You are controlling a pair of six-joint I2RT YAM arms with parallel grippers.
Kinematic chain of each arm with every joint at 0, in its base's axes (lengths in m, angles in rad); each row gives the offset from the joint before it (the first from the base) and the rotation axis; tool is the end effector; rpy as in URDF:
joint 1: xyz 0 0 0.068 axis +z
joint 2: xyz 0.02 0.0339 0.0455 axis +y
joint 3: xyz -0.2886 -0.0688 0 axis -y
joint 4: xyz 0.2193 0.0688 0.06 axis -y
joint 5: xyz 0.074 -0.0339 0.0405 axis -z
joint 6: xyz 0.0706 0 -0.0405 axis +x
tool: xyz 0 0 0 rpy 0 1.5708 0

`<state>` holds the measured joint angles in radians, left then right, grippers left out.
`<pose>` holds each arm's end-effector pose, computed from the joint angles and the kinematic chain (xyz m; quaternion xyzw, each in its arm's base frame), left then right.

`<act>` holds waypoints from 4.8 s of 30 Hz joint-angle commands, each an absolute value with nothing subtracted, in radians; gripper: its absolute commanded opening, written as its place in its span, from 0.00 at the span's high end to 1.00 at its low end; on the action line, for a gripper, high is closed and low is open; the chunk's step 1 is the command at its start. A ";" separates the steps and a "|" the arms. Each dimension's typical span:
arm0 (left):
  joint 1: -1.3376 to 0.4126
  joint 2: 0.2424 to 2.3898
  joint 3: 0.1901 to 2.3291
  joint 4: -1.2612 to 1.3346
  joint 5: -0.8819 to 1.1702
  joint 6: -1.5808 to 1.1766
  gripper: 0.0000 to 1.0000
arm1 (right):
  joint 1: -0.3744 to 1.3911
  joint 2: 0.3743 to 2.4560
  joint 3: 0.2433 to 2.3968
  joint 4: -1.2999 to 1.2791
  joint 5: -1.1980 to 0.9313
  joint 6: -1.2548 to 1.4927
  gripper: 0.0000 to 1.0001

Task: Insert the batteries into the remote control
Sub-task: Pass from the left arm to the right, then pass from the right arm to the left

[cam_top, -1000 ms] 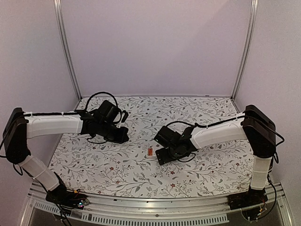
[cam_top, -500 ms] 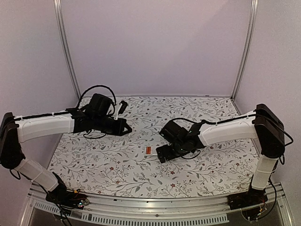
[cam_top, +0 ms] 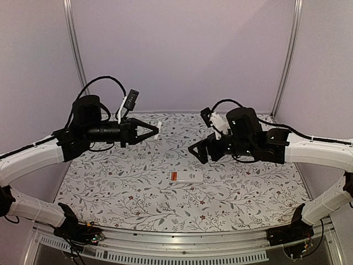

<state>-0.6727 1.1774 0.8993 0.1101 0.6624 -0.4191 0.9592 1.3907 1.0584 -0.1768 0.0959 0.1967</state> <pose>0.1799 -0.1988 0.3559 0.2995 0.6901 -0.5291 0.3926 0.1899 0.2591 0.3123 -0.2980 0.8086 0.2416 0.4461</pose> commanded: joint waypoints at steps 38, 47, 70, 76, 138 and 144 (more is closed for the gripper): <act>-0.898 1.348 1.059 -0.140 1.480 -0.036 1.00 | 1.175 1.430 1.413 -0.462 -0.655 -0.435 0.45; -0.905 1.376 1.075 -0.141 1.477 -0.042 1.00 | 1.189 1.441 1.420 -0.450 -0.687 -0.430 0.62; -0.898 1.352 1.073 -0.144 1.358 -0.033 0.57 | 1.192 1.451 1.428 -0.435 -0.695 -0.370 1.00; -0.811 1.223 1.002 -0.060 1.123 -0.079 0.36 | 1.138 1.451 1.414 -0.431 -0.725 -0.276 1.00; -1.184 1.071 0.815 -0.061 -0.146 1.190 0.25 | 0.883 1.664 1.208 0.151 -1.100 0.905 1.00; -1.180 1.088 0.824 -0.064 -0.150 1.193 0.32 | 0.893 1.670 1.212 0.158 -1.108 0.912 1.00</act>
<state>-1.1950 1.0737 0.7956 -0.0647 -0.1471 1.1881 0.8806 1.6508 1.2140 0.1394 -1.0882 0.9028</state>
